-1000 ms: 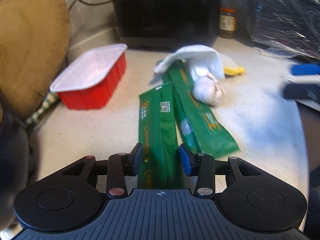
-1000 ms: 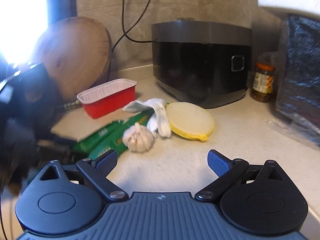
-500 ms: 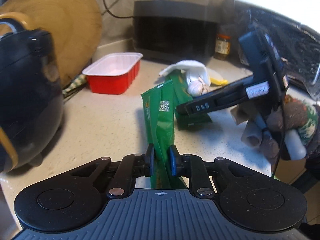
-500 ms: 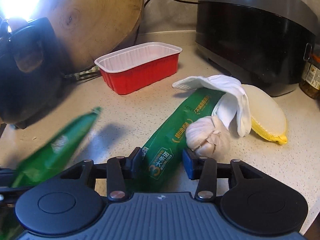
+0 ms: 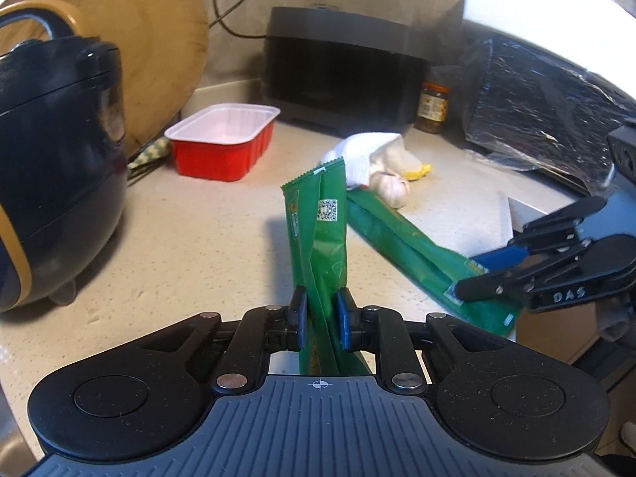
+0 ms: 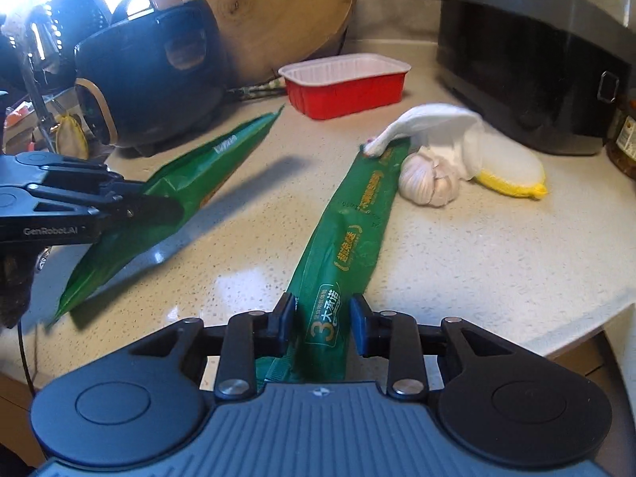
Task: Collect trash
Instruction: 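Grasp the green snack packet with the left tool while the right tool reaches the white glove, then grasp the white glove with the right tool and lift it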
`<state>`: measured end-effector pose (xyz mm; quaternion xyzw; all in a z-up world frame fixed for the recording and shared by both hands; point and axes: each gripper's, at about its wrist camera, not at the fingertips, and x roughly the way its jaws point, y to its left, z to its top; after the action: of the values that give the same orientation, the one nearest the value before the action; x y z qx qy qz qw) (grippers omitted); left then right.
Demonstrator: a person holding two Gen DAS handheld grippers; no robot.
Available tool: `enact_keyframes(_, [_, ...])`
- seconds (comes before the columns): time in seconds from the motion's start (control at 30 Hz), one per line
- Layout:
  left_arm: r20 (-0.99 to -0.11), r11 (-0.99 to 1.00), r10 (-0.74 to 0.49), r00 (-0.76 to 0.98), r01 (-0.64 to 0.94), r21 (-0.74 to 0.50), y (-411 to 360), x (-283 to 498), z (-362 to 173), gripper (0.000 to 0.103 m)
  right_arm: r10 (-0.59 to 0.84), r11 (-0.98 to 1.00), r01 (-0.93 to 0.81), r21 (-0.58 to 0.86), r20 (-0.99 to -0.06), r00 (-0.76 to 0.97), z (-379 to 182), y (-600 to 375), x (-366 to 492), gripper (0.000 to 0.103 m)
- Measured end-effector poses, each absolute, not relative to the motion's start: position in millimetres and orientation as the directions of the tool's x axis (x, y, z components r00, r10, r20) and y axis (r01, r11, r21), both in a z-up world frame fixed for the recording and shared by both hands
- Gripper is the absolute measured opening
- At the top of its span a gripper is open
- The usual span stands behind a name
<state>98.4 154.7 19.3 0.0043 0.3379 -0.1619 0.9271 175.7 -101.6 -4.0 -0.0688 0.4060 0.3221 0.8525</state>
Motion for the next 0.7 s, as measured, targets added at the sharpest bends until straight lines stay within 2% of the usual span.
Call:
enact_keyframes(0.07, [-0.629,0.947,-0.296,0.719,0.306,-0.097,153,98,20,0.02,0.495,0.799,-0.583,0.144,-0.707,0.504,2,-107,180,0.035])
enact_keyframes(0.1, [-0.628,0.947,-0.295,0.72,0.306,-0.095,153,97,21,0.02,0.488,0.817,-0.557,0.146,-0.691,0.534,5,-110,187,0.042])
enact_keyframes(0.13, [-0.628,0.948,-0.294,0.721,0.305,-0.094,153,96,21,0.02,0.473,0.838,-0.526,0.145,-0.674,0.567,7,-112,194,0.056])
enact_keyframes(0.2, [-0.628,0.95,-0.289,0.723,0.3,-0.092,152,94,22,0.02,0.431,0.879,-0.457,0.136,-0.637,0.639,9,-115,211,0.07])
enact_keyframes(0.33, [-0.635,0.952,-0.277,0.721,0.293,-0.083,150,94,22,0.02,0.357,0.927,-0.354,0.128,-0.593,0.721,3,-116,254,0.07])
enact_keyframes(0.57, [-0.639,0.962,-0.248,0.728,0.261,-0.075,146,100,23,0.02,0.289,0.94,-0.337,0.045,-0.627,0.723,-12,-75,328,0.069])
enact_keyframes(0.6, [-0.637,0.964,-0.243,0.731,0.256,-0.074,146,99,23,0.02,0.287,0.943,-0.328,0.059,-0.646,0.707,-16,-73,337,0.052])
enact_keyframes(0.63, [-0.636,0.965,-0.239,0.734,0.251,-0.073,146,98,23,0.02,0.303,0.938,-0.337,0.084,-0.673,0.674,-18,-72,345,0.014])
enact_keyframes(0.67, [-0.634,0.967,-0.234,0.737,0.246,-0.071,146,97,24,0.02,0.321,0.932,-0.346,0.111,-0.696,0.643,-20,-73,349,0.002])
enact_keyframes(0.7, [-0.632,0.968,-0.229,0.74,0.241,-0.069,146,95,25,0.019,0.339,0.929,-0.343,0.14,-0.694,0.635,-18,-76,348,0.003])
